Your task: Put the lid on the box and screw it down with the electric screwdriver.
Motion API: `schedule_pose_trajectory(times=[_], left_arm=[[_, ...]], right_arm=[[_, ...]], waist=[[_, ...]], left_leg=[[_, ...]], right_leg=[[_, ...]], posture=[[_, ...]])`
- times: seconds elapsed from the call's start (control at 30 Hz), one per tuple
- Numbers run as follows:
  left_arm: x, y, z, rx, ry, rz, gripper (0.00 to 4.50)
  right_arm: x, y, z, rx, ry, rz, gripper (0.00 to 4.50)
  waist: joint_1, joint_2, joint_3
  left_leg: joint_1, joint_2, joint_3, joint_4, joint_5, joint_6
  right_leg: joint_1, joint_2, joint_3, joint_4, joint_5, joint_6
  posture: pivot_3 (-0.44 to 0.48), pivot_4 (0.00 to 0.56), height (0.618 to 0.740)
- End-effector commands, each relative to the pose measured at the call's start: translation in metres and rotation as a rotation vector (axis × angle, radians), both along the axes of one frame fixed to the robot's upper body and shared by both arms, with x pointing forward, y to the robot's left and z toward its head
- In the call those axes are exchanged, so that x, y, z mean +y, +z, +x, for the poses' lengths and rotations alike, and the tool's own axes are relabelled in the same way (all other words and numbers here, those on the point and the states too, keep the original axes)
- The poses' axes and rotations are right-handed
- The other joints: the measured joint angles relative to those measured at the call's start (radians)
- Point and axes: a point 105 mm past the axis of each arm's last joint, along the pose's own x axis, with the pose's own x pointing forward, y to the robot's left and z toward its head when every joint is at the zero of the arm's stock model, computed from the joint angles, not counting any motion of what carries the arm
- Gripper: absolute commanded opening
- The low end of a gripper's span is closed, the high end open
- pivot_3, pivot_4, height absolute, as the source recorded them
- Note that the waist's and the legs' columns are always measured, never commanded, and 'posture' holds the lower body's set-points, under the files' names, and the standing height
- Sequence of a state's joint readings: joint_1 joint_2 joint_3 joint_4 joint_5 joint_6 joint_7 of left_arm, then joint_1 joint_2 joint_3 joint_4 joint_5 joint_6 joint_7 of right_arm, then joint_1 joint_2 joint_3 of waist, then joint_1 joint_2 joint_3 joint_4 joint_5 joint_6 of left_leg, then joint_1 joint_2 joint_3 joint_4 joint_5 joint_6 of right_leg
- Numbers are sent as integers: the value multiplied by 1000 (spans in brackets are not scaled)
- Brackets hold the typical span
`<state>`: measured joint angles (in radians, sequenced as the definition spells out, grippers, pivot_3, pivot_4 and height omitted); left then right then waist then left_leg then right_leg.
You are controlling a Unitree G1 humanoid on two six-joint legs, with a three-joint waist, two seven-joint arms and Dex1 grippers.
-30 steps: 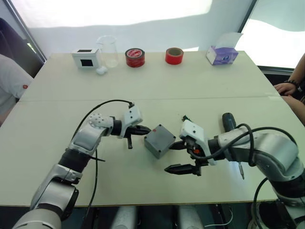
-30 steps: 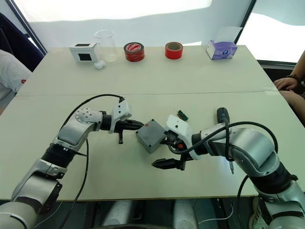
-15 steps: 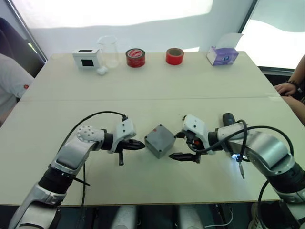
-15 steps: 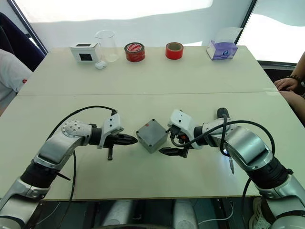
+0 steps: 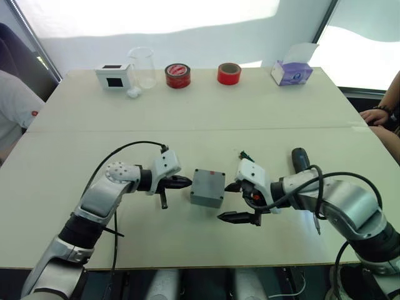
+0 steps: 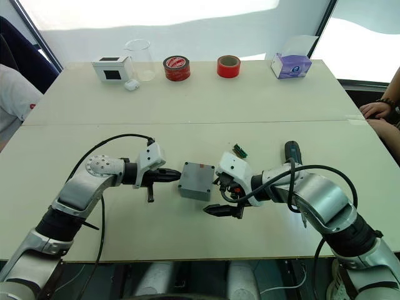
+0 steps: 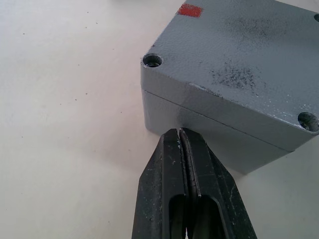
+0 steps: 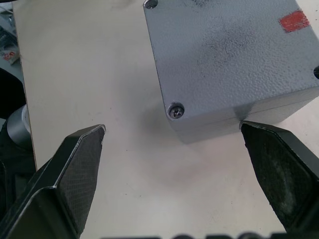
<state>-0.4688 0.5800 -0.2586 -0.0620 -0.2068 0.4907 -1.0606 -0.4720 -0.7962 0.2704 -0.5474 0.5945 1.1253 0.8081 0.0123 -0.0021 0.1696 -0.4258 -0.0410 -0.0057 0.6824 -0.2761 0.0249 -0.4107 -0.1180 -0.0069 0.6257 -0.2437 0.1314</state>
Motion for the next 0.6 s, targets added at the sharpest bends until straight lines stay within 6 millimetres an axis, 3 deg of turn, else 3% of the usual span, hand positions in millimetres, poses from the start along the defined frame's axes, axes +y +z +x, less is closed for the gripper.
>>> schedule_pose_trajectory(times=[0.03, 0.3, 0.6], left_arm=[[-7, 12, -1, -37, -37, -26, 0], [-11, 7, -16, 19, -101, -15, 0], [-17, 9, -17, 19, -108, -27, 0]], right_arm=[[5, 9, -2, -41, 15, 35, 4430], [4, 8, 5, -53, -21, 43, 4430], [3, 6, 10, -70, -37, 33, 4430]], waist=[[0, 0, 0], [0, 0, 0], [0, 0, 0]], left_leg=[[0, 0, 0, 0, 0, 0], [0, 0, 0, 0, 0, 0], [0, 0, 0, 0, 0, 0]], right_leg=[[0, 0, 0, 0, 0, 0], [0, 0, 0, 0, 0, 0], [0, 0, 0, 0, 0, 0]], posture=[[0, 150, 740], [0, 150, 740], [0, 150, 740]])
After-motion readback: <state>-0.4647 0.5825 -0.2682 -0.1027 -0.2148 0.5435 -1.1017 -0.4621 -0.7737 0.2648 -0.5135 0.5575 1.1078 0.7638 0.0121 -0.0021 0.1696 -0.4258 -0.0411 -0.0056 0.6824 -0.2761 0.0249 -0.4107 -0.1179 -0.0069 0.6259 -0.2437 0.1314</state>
